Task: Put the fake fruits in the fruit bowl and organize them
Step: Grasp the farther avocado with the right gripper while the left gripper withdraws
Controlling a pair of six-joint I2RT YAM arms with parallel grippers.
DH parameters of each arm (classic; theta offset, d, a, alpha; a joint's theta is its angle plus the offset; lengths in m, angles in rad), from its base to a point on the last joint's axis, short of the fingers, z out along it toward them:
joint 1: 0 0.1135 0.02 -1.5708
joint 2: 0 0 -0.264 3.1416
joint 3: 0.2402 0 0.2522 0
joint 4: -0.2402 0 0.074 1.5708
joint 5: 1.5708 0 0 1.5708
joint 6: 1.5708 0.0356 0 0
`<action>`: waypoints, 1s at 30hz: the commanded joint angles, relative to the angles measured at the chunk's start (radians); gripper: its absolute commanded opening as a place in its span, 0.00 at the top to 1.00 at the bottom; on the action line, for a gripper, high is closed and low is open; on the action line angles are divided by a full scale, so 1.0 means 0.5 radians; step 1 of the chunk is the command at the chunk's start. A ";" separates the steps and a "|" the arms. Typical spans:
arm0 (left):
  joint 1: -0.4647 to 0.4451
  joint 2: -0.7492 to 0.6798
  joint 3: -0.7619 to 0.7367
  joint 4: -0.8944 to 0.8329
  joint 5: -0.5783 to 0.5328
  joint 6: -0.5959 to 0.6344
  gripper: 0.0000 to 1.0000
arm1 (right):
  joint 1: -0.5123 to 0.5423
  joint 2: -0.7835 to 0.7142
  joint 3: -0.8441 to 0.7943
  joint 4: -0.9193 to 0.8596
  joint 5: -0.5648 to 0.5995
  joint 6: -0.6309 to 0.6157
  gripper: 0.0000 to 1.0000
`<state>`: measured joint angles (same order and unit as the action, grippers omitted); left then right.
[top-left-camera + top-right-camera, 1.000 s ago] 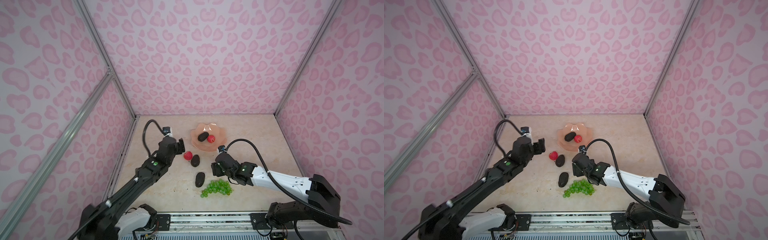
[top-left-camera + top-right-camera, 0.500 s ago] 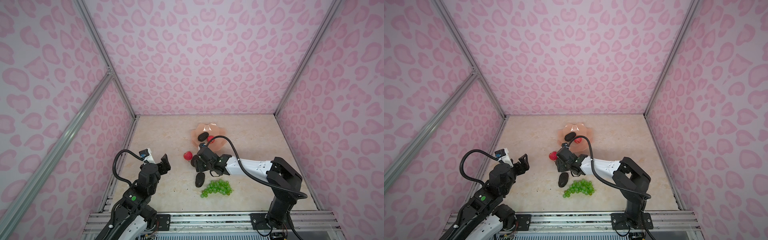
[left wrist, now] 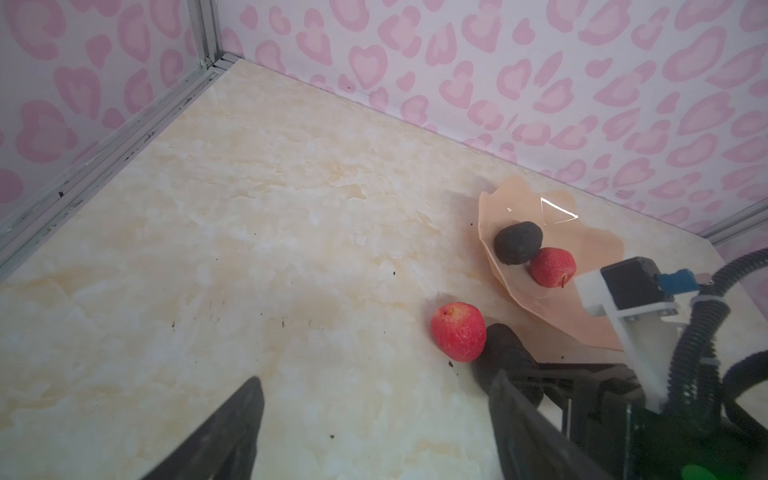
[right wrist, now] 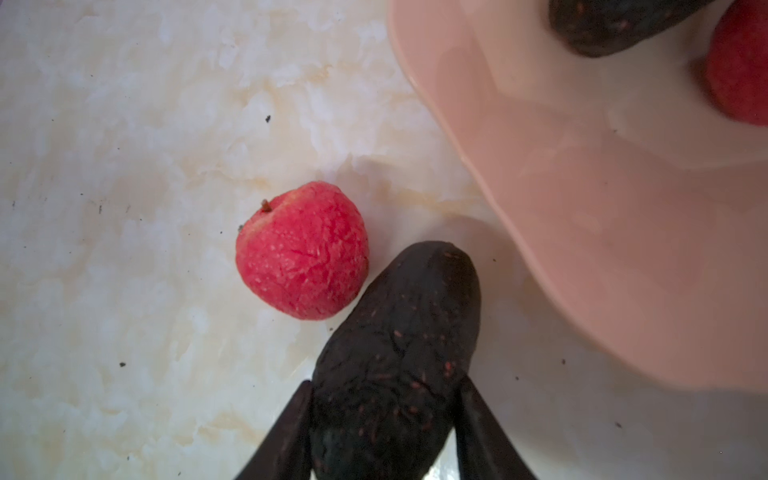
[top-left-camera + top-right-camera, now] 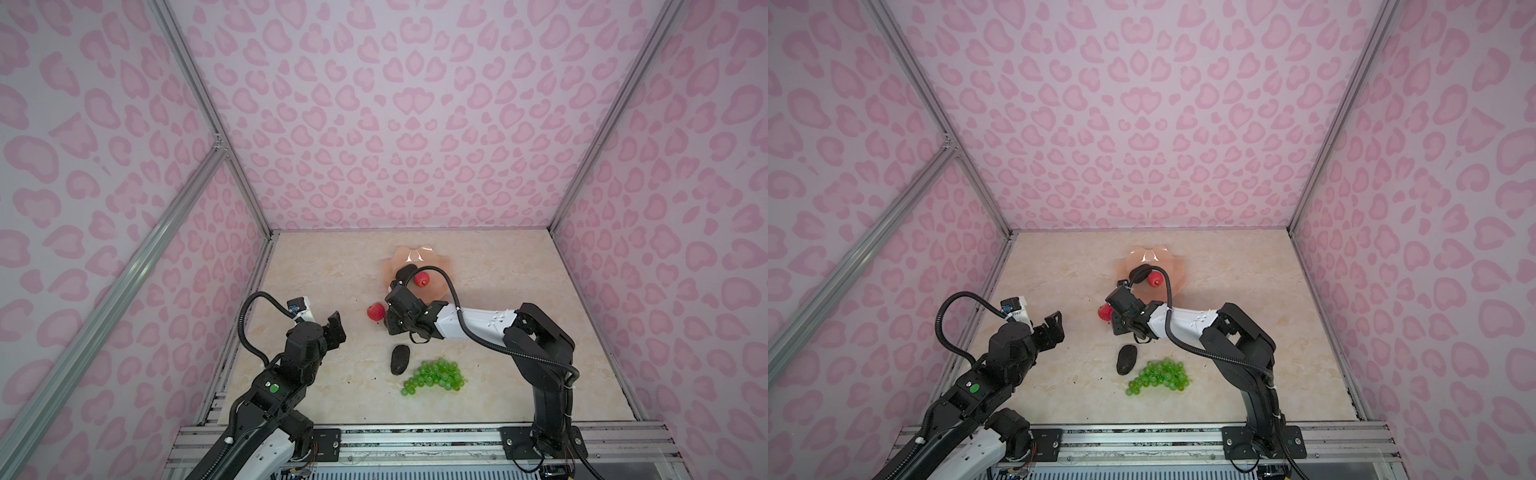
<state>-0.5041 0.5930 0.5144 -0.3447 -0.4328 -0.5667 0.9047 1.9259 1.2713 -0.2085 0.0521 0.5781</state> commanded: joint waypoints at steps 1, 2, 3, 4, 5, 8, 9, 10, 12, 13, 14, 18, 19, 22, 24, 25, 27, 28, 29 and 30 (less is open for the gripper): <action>0.002 0.035 0.013 0.047 0.015 0.003 0.14 | -0.025 -0.196 -0.064 -0.045 0.039 -0.061 0.61; 0.002 0.057 0.017 0.056 0.019 0.007 0.14 | -0.043 -0.293 -0.091 -0.080 0.058 -0.075 0.61; 0.002 0.078 0.025 0.062 0.023 0.012 0.14 | -0.066 -0.382 -0.114 -0.108 0.074 -0.087 0.62; 0.002 0.105 0.032 0.069 0.035 0.017 0.14 | -0.107 -0.497 -0.148 -0.134 0.096 -0.109 0.62; 0.002 0.132 0.037 0.081 0.046 0.017 0.14 | -0.147 -0.581 -0.181 -0.144 0.129 -0.128 0.62; 0.002 0.214 0.048 0.120 0.081 0.020 0.14 | -0.272 -0.730 -0.253 -0.089 0.220 -0.222 0.62; 0.002 0.243 0.053 0.135 0.093 0.017 0.14 | -0.323 -0.736 -0.257 -0.068 0.210 -0.252 0.62; 0.002 0.269 0.059 0.143 0.103 0.015 0.14 | -0.373 -0.719 -0.228 -0.078 0.168 -0.267 0.63; 0.002 0.323 0.087 0.139 0.129 0.014 0.14 | -0.444 -0.647 -0.117 -0.158 0.062 -0.318 0.63; 0.002 0.338 0.098 0.133 0.135 0.011 0.14 | -0.452 -0.623 -0.077 -0.187 0.040 -0.329 0.64; 0.002 0.347 0.105 0.124 0.141 0.008 0.14 | -0.452 -0.609 -0.050 -0.195 0.020 -0.344 0.64; 0.002 0.321 0.088 0.115 0.154 -0.007 0.14 | -0.450 -0.635 -0.083 -0.128 -0.029 -0.345 0.65; 0.002 0.311 0.082 0.118 0.157 -0.008 0.14 | -0.455 -0.635 -0.097 -0.110 -0.017 -0.346 0.65; 0.002 0.317 0.082 0.119 0.161 -0.005 0.14 | -0.492 -0.582 -0.097 -0.093 0.014 -0.319 0.65; 0.002 0.341 0.101 0.111 0.174 0.004 0.14 | -0.535 -0.538 -0.091 -0.065 -0.004 -0.308 0.65; 0.002 0.349 0.107 0.110 0.176 0.004 0.14 | -0.560 -0.517 -0.091 -0.042 -0.014 -0.306 0.65; 0.002 0.361 0.114 0.112 0.183 0.005 0.14 | -0.608 -0.461 -0.066 -0.007 -0.037 -0.315 0.65; 0.002 0.369 0.112 0.118 0.185 0.005 0.14 | -0.627 -0.432 -0.044 -0.008 -0.052 -0.322 0.65; 0.002 0.377 0.115 0.124 0.187 0.004 0.14 | -0.645 -0.396 -0.007 -0.015 -0.072 -0.333 0.65; 0.002 0.386 0.116 0.132 0.194 0.004 0.14 | -0.661 -0.360 0.020 -0.017 -0.092 -0.337 0.65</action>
<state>-0.5041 0.7761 0.5594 -0.3096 -0.3431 -0.5663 0.5919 1.7084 1.2503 -0.2546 0.0433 0.4259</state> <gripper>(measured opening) 0.856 0.422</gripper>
